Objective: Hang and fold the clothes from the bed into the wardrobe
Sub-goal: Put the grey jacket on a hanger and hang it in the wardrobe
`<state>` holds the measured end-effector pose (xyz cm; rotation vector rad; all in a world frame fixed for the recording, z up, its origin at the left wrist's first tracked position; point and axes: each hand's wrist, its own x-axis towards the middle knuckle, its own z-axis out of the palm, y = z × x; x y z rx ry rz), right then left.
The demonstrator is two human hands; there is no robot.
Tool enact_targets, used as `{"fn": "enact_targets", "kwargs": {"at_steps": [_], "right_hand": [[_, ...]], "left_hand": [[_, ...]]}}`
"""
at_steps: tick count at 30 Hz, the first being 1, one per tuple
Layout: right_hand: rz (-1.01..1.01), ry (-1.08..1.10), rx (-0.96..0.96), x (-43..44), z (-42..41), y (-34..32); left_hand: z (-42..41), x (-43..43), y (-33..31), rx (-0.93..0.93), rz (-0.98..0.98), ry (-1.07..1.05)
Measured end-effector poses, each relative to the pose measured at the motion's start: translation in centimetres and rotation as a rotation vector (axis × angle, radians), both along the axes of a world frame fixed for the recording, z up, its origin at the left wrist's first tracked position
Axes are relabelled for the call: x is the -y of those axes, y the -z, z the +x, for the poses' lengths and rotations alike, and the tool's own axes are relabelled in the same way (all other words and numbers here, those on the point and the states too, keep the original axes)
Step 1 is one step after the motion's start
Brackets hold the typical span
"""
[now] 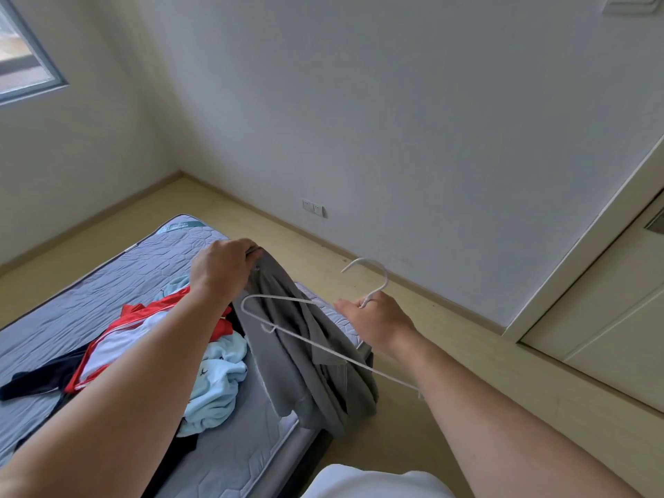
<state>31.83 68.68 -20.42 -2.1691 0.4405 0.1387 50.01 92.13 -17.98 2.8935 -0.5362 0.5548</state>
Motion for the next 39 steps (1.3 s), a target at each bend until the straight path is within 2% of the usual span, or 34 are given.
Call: {"fn": "enact_targets", "kwargs": {"at_steps": [2, 12, 19, 24, 29, 33, 35, 39], "right_hand": [[0.032, 0.025, 0.03, 0.4, 0.0, -0.2], [-0.062, 0.092, 0.095, 0.2, -0.4, 0.4], [-0.098, 0.097, 0.053, -0.2, 0.0, 0.9], [-0.167, 0.18, 0.08, -0.4, 0.2, 1.9], [-0.006, 0.298, 0.126, 0.0, 0.3, 2.1], [0.014, 0.319, 0.193, 0.7, 0.4, 1.3], [-0.017, 0.35, 0.255, 1.1, 0.8, 0.7], [0.038, 0.432, 0.383, 1.6, 0.9, -0.6]], "left_hand": [[0.1, -0.3, 0.1, 0.0, 0.034, 0.006], [-0.8, 0.3, 0.3, -0.027, 0.039, -0.029], [-3.3, 4.4, -0.9, -0.212, -0.04, 0.084], [-5.9, 7.7, -2.4, -0.319, -0.228, 0.197], [-7.7, 9.2, -4.8, -0.324, -0.468, 0.312], [-8.0, 9.1, -6.4, -0.407, -0.603, 0.417], [-7.9, 8.6, -7.1, -0.519, -0.578, 0.457], [-7.5, 7.6, -8.0, -0.723, -0.271, 0.511]]}}
